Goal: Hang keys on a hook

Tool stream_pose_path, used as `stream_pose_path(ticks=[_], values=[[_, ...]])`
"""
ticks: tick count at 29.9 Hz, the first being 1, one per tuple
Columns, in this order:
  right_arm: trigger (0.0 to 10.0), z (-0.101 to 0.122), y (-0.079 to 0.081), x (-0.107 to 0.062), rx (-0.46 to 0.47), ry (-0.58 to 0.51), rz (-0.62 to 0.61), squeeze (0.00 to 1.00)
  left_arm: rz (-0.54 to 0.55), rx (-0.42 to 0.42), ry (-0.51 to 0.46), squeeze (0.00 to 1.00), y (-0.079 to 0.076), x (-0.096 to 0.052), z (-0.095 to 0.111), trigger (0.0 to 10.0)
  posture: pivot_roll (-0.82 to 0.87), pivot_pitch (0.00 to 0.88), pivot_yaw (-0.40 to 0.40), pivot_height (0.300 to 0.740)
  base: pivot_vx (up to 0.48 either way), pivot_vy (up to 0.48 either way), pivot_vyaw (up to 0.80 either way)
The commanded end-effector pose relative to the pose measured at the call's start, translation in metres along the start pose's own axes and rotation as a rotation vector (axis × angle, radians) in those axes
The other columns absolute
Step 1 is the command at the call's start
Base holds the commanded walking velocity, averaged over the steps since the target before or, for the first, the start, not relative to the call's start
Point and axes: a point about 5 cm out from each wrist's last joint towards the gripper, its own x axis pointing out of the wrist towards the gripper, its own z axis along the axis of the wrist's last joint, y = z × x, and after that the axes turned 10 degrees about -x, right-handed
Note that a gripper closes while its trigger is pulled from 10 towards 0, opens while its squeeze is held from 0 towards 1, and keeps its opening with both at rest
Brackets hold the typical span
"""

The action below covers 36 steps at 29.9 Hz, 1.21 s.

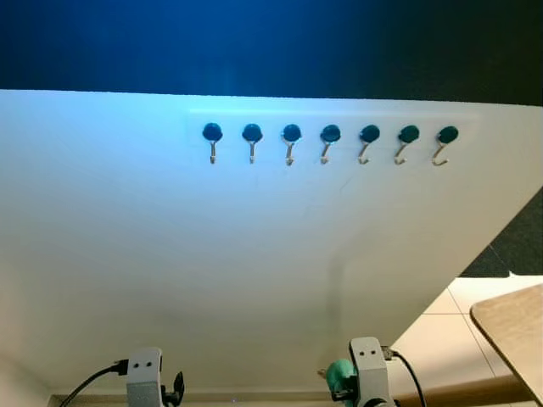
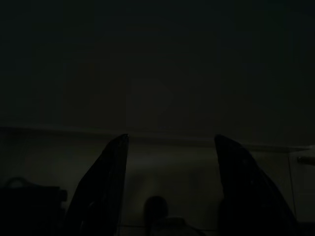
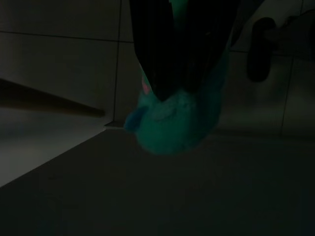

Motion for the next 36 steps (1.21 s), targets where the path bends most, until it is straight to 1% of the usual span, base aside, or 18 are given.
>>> stream_pose_path(ticks=[1, 8, 12, 30, 32, 33, 36], values=[[10.0, -0.0009, 0.0012, -0.0003, 0.009, 0.003, -0.002, 0.00, 0.010, -0.001, 0.023, 0.00, 0.0033, -0.0035, -0.0059, 10.0, 0.07, 0.053, -0.027, 0.740, -0.371, 0.000, 0.00], [10.0, -0.0010, 0.0016, -0.0003, 0.012, 0.003, -0.003, 0.00, 0.012, 0.000, 0.028, 0.00, 0.0034, -0.0037, -0.0064, 10.0, 0.06, 0.057, -0.024, 0.740, -0.357, 0.000, 0.00], [10.0, -0.0012, 0.0014, -0.0003, 0.013, 0.004, -0.005, 0.00, 0.018, 0.017, 0.039, 0.00, 0.0043, -0.0036, -0.0071, 10.0, 0.07, 0.058, -0.024, 0.740, 0.000, 0.000, 0.00], [10.0, -0.0003, 0.0019, 0.0001, 0.016, 0.003, -0.002, 0.00, 0.025, 0.030, 0.041, 0.00, 0.0052, -0.0012, -0.0036, 10.0, 0.07, 0.058, -0.019, 0.740, 0.000, 0.000, 0.00], [10.0, -0.0004, 0.0014, 0.0000, 0.015, 0.003, -0.003, 0.00, 0.022, 0.041, 0.043, 0.00, 0.0049, -0.0011, -0.0035, 10.0, 0.07, 0.057, -0.019, 0.740, 0.000, 0.000, 0.00], [10.0, -0.0006, 0.0008, -0.0001, 0.014, 0.003, -0.003, 0.00, 0.015, 0.062, 0.044, 0.00, 0.0042, -0.0011, -0.0036, 10.0, 0.07, 0.057, -0.019, 0.740, 0.000, 0.000, 0.00], [10.0, -0.0008, -0.0003, -0.0002, 0.014, 0.003, -0.005, 0.00, 0.014, 0.075, 0.045, 0.00, 0.0035, -0.0013, -0.0041, 10.0, 0.07, 0.058, -0.019, 0.740, 0.000, -0.424, 0.00]])
